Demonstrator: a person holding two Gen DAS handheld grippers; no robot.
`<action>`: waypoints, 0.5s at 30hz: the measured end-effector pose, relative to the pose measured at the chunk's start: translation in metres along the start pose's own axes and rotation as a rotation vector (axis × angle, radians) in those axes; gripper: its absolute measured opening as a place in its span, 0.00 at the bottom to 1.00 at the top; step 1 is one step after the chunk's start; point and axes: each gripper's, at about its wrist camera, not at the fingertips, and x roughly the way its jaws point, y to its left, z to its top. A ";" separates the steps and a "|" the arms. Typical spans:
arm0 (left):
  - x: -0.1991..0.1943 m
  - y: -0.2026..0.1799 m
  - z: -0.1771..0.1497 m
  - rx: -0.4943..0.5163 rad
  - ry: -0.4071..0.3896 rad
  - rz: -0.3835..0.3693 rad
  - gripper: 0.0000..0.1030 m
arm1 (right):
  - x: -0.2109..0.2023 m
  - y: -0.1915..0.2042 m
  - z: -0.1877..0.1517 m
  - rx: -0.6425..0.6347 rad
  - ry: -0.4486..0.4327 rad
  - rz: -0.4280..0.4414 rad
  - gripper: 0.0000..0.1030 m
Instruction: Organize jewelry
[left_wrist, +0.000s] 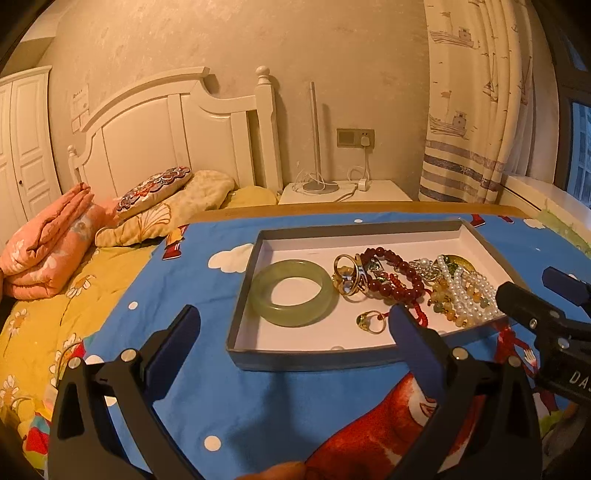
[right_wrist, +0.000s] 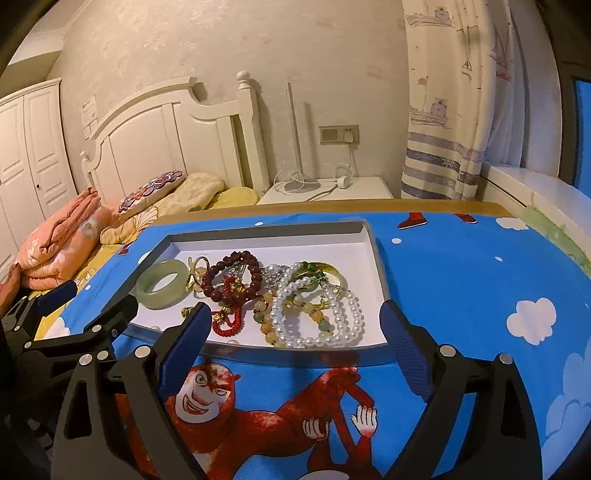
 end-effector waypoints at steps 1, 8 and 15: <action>0.000 0.000 0.000 0.000 -0.001 -0.001 0.98 | 0.000 -0.001 0.000 0.002 0.000 -0.001 0.86; 0.001 0.001 0.000 -0.001 0.004 -0.007 0.98 | 0.001 -0.001 0.000 0.002 -0.001 0.000 0.86; 0.002 0.000 -0.001 -0.003 0.010 -0.021 0.98 | 0.001 -0.002 -0.001 0.004 0.000 -0.002 0.86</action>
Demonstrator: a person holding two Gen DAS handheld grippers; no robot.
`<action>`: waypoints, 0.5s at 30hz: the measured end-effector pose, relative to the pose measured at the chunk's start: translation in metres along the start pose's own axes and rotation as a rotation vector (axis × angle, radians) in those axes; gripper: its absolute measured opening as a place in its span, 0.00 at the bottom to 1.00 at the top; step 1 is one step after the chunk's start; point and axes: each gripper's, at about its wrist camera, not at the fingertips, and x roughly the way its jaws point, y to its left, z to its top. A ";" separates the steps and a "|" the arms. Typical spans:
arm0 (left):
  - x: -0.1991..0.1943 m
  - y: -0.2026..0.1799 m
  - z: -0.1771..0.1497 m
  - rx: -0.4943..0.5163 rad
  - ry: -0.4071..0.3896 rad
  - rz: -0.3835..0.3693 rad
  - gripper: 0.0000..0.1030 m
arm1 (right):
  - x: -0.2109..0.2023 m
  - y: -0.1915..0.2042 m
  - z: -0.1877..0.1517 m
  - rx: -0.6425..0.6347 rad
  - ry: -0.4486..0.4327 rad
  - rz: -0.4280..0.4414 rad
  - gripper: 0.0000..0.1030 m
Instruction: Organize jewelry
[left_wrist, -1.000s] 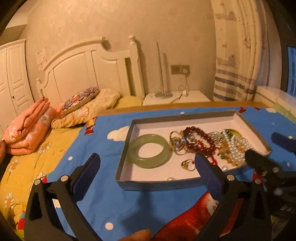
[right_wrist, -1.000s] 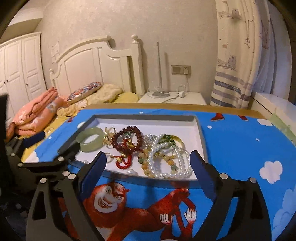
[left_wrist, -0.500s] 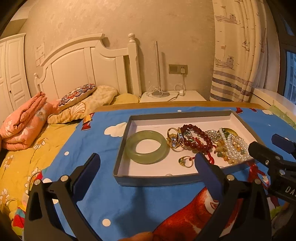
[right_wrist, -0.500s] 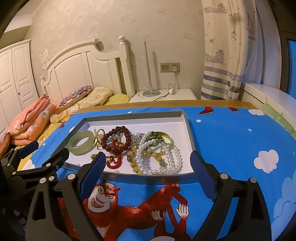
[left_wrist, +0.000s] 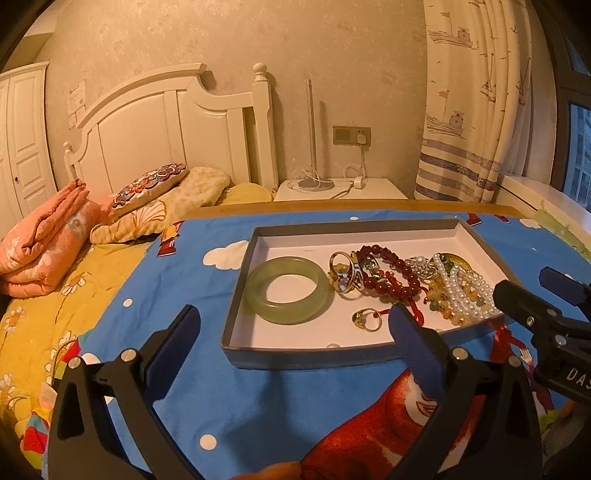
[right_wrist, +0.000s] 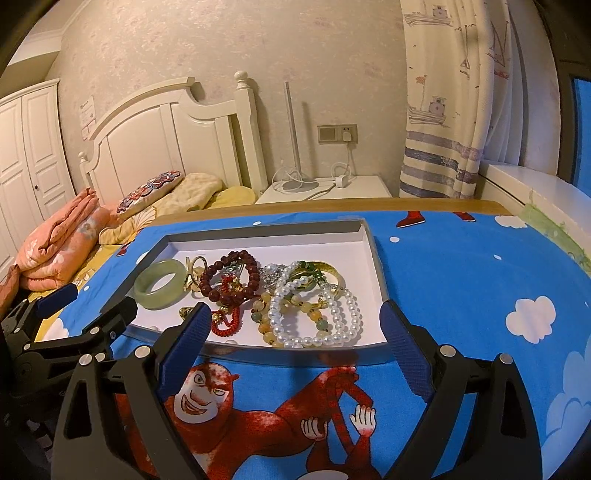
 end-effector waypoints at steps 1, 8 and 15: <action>0.000 0.000 0.000 -0.001 0.001 -0.002 0.98 | 0.000 0.000 0.000 0.000 0.000 0.000 0.86; 0.000 0.000 -0.001 -0.002 0.002 -0.006 0.98 | 0.000 0.000 0.000 0.000 0.000 -0.001 0.86; 0.000 0.000 -0.001 -0.003 0.002 -0.006 0.98 | 0.000 -0.001 0.000 0.001 -0.002 -0.002 0.89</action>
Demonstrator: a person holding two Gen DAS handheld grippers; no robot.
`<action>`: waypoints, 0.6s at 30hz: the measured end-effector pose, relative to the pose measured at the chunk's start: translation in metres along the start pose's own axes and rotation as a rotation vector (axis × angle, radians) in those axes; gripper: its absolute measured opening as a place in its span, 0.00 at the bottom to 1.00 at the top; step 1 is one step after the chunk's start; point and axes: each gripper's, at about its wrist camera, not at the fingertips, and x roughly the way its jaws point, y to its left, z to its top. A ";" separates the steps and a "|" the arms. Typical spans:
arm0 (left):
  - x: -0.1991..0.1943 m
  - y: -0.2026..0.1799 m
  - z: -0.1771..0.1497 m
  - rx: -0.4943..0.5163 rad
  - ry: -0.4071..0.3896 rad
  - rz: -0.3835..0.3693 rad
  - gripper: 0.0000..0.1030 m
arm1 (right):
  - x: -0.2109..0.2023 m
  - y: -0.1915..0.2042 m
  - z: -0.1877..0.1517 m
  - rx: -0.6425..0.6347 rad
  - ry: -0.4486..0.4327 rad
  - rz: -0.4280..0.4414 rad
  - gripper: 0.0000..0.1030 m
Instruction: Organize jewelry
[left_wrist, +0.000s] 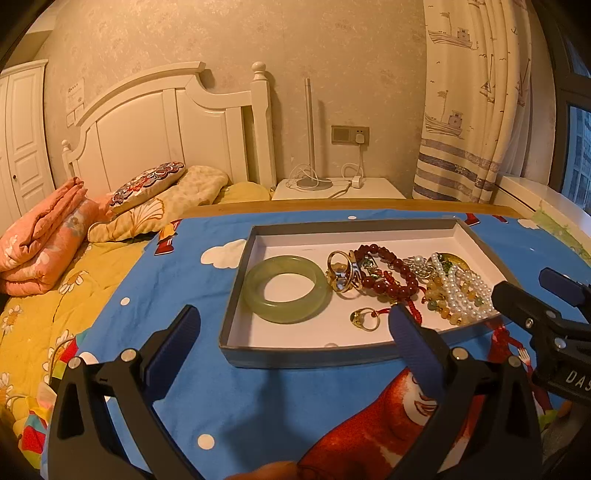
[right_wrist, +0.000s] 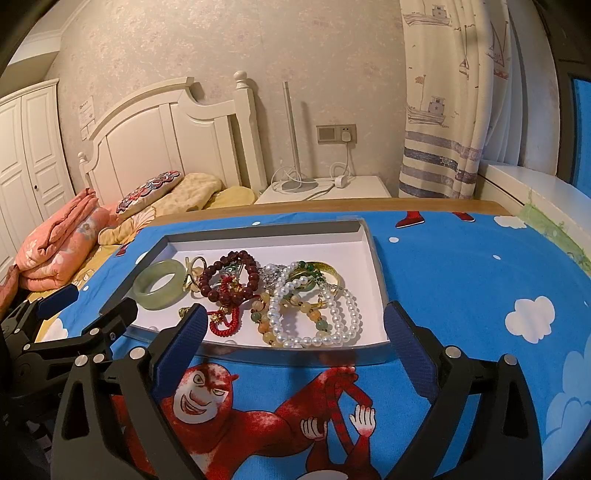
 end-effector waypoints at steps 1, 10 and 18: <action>0.000 0.000 0.000 0.000 0.000 0.000 0.98 | 0.000 -0.001 0.000 0.001 0.000 -0.001 0.89; 0.000 -0.001 0.000 0.000 0.001 -0.002 0.98 | 0.000 -0.001 0.000 0.002 0.000 -0.001 0.89; 0.000 -0.001 0.000 -0.001 0.001 -0.003 0.98 | 0.000 -0.001 0.000 0.001 0.000 0.000 0.89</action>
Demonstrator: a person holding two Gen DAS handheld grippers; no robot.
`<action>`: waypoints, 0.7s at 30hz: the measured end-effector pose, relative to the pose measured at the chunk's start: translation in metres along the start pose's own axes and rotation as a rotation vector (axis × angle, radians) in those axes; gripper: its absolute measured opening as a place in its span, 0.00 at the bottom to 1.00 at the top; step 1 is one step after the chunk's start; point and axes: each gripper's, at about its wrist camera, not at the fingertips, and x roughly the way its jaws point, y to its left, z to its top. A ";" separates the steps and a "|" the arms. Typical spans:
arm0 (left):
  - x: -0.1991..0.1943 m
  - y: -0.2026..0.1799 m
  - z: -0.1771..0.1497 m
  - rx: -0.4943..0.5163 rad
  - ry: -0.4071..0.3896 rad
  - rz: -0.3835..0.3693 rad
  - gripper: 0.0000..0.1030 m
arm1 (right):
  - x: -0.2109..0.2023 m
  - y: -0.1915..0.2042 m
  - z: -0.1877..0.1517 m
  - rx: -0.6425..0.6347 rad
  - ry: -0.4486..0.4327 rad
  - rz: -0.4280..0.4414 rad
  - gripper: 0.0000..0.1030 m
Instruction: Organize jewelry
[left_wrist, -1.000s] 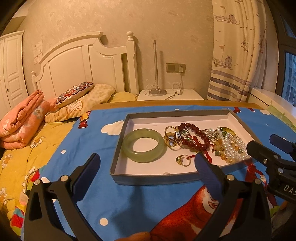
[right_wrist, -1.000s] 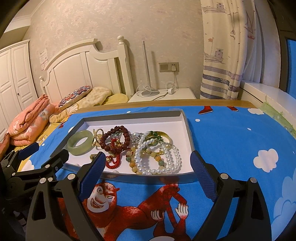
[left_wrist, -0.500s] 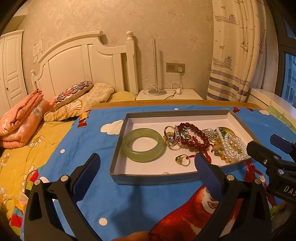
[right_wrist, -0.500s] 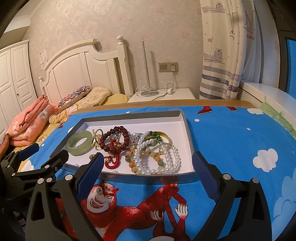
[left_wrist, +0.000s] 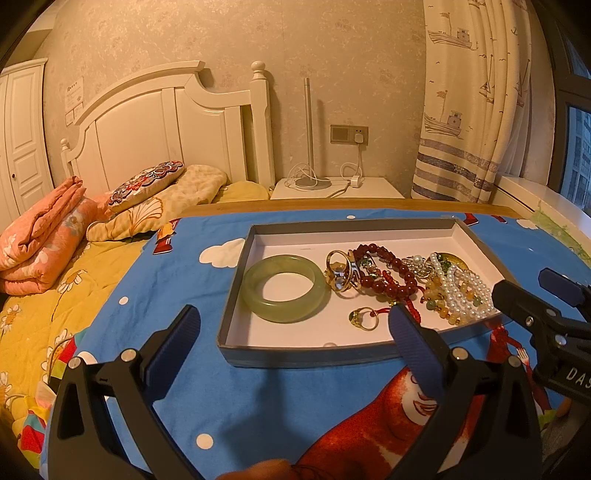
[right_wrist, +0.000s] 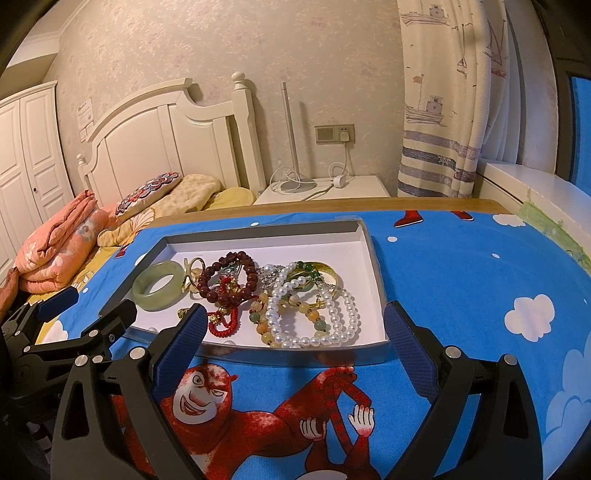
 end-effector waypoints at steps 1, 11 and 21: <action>0.000 0.000 0.000 0.000 0.000 0.000 0.98 | 0.000 0.000 0.000 0.000 0.000 0.000 0.89; -0.002 -0.003 -0.001 -0.003 -0.009 -0.019 0.98 | 0.000 0.000 0.000 0.000 0.000 0.000 0.89; -0.005 0.009 -0.003 -0.108 -0.015 -0.060 0.98 | 0.000 0.000 0.000 0.002 0.003 0.002 0.89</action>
